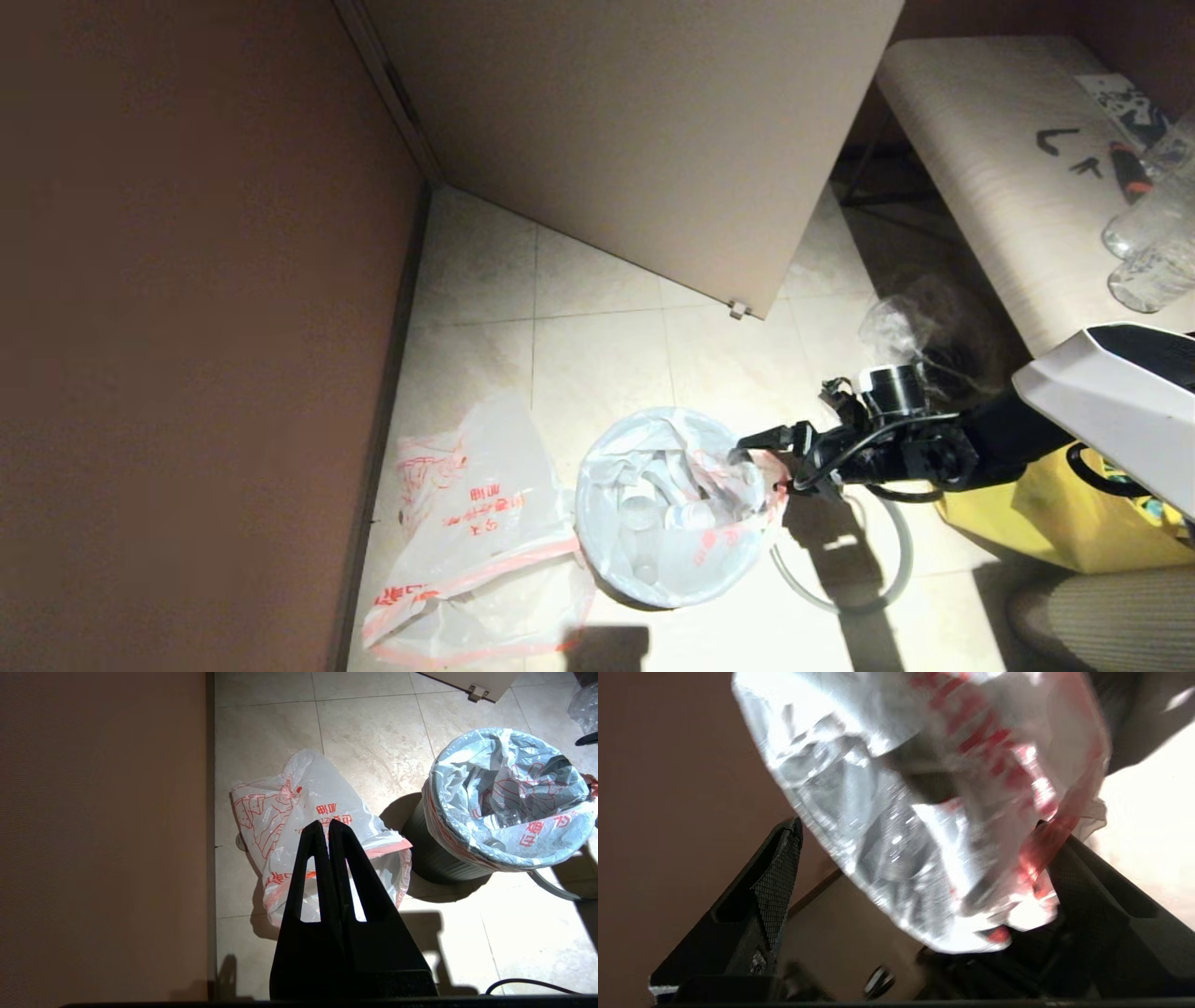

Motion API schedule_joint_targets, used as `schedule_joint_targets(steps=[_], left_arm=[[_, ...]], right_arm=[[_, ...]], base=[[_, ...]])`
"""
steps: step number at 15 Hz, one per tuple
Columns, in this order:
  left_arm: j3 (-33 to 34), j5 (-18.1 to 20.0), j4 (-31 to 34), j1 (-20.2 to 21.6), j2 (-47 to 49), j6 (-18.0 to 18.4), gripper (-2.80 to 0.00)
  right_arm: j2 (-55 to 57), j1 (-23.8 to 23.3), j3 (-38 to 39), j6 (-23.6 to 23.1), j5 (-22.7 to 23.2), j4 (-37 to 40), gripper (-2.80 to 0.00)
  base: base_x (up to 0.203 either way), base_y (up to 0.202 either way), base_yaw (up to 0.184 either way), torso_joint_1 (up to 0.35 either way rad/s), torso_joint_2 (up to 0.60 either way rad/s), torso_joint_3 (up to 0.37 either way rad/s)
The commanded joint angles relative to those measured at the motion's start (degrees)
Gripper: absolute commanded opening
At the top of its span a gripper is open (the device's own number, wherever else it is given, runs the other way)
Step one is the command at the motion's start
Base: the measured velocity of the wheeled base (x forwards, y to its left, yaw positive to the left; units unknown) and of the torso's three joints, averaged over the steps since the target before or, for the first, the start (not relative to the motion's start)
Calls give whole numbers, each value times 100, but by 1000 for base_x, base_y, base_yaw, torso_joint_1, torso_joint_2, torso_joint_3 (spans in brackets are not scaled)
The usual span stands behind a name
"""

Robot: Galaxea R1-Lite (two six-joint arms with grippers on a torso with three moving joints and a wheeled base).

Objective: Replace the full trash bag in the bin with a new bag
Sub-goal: Place the trash bag on the floor

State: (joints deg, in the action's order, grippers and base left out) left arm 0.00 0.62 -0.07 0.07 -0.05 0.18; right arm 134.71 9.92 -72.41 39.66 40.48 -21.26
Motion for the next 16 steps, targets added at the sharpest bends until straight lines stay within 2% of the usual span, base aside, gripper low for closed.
schedule_joint_targets(steps=[1, 2, 6, 12, 13, 16], left_arm=[[9, -1, -1, 1, 5, -1, -280], [9, -1, -1, 1, 5, -1, -280], [9, -1, -1, 1, 5, -1, -280], [9, -1, -1, 1, 5, -1, -280], [9, -1, -1, 1, 5, -1, -280], [9, -1, -1, 1, 5, -1, -280]], right_arm=[[39, -26, -12, 130, 297, -27, 0], [34, -37, -22, 206, 622, -34, 0], [-13, -139, -62, 476, 1344, -36, 0], [9, -124, -183, 549, 1656, -45, 0], [-17, -119, -186, 551, 1656, -45, -280], [-15, -122, -186, 560, 1656, -44, -280]], base=[[0, 0, 0, 0, 0, 0], [0, 0, 0, 0, 0, 0], [0, 0, 0, 0, 0, 0], [0, 0, 0, 0, 0, 0], [0, 0, 0, 0, 0, 0], [0, 0, 0, 0, 0, 0]])
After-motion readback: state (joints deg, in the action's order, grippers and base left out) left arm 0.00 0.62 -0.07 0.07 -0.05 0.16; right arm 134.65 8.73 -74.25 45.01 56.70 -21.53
